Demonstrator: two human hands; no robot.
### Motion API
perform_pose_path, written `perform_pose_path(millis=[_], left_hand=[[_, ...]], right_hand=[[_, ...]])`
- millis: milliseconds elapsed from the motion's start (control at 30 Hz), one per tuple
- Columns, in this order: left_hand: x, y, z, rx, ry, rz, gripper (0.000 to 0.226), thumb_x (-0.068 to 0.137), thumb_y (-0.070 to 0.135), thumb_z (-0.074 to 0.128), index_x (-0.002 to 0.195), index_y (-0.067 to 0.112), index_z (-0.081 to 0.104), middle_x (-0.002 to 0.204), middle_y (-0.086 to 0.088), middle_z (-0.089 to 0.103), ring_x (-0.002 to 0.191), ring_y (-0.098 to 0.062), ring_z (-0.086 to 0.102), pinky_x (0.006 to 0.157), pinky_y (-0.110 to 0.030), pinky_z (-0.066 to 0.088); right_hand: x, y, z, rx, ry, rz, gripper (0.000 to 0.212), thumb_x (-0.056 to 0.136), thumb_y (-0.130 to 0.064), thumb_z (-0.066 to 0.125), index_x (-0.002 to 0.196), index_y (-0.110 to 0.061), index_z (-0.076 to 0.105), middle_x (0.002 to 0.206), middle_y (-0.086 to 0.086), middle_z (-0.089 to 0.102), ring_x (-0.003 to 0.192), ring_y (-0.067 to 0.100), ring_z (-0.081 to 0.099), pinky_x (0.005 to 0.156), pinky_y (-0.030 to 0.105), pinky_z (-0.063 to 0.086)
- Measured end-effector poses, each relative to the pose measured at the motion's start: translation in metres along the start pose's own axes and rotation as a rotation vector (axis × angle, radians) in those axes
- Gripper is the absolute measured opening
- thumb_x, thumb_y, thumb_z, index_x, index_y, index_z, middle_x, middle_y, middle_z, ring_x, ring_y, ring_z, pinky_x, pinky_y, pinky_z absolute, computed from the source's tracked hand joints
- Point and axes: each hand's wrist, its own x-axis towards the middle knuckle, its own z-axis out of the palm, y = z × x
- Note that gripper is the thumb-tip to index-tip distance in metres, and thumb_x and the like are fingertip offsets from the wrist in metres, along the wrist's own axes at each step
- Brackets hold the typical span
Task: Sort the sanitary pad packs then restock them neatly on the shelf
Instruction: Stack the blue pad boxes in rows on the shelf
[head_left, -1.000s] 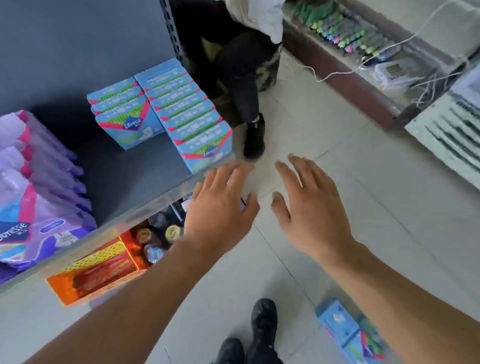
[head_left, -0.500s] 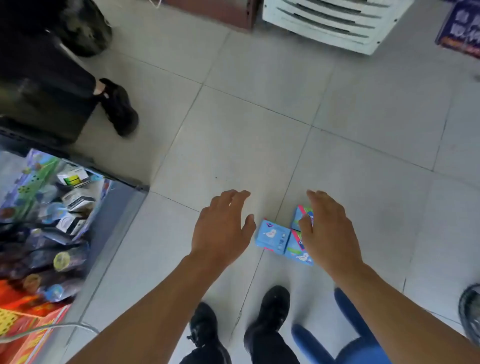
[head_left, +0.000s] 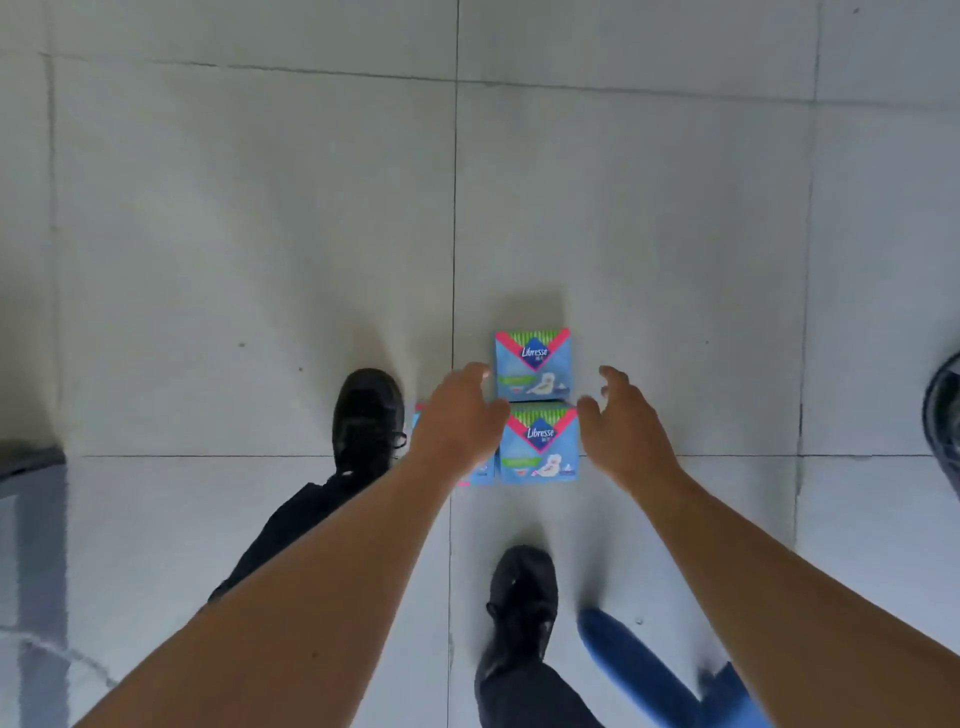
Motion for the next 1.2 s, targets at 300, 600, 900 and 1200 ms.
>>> perform_pose_path(millis=[300,600,900,1200], left_hand=[[0.136,-0.028,0.069,0.077,-0.052,-0.008,0.037,0.099,0.022,0.048,0.13,0.004,0.045,0.128,-0.015,0.057,0.119,-0.031,0.051,0.089,-0.031,0.039],[0.144,-0.023,0.064,-0.35,-0.021,0.02,0.026,0.095,0.015,0.056,0.12,0.015,0.061,0.113,0.0,0.069,0.104,-0.019,0.064,0.093,-0.035,0.051],[0.009,0.022,-0.058,-0.768,0.332,0.075,0.031,0.088,0.031,0.063,0.116,0.022,0.052,0.115,0.005,0.067,0.106,-0.017,0.065,0.094,-0.048,0.052],[-0.208,-0.011,-0.217,-1.039,0.765,0.136,0.026,0.092,0.019,0.066,0.115,0.023,0.055,0.106,0.001,0.072,0.092,-0.015,0.071,0.08,-0.042,0.059]], right_hand=[[0.128,0.034,0.072,0.051,-0.022,0.059,0.055,0.098,-0.024,0.047,0.149,-0.01,0.031,0.146,0.015,0.043,0.132,0.03,0.045,0.103,0.034,0.037],[0.14,0.025,0.069,0.303,0.079,0.001,0.033,0.095,-0.02,0.053,0.127,-0.016,0.05,0.122,0.005,0.059,0.107,0.021,0.06,0.076,0.023,0.044],[0.023,-0.086,-0.024,0.504,0.172,-0.293,0.025,0.093,-0.023,0.062,0.108,-0.026,0.042,0.111,-0.004,0.059,0.096,0.01,0.06,0.069,0.015,0.047],[-0.172,-0.251,-0.073,0.377,-0.061,-0.729,0.024,0.092,-0.023,0.065,0.107,-0.022,0.046,0.095,-0.021,0.06,0.081,-0.005,0.06,0.07,0.017,0.051]])
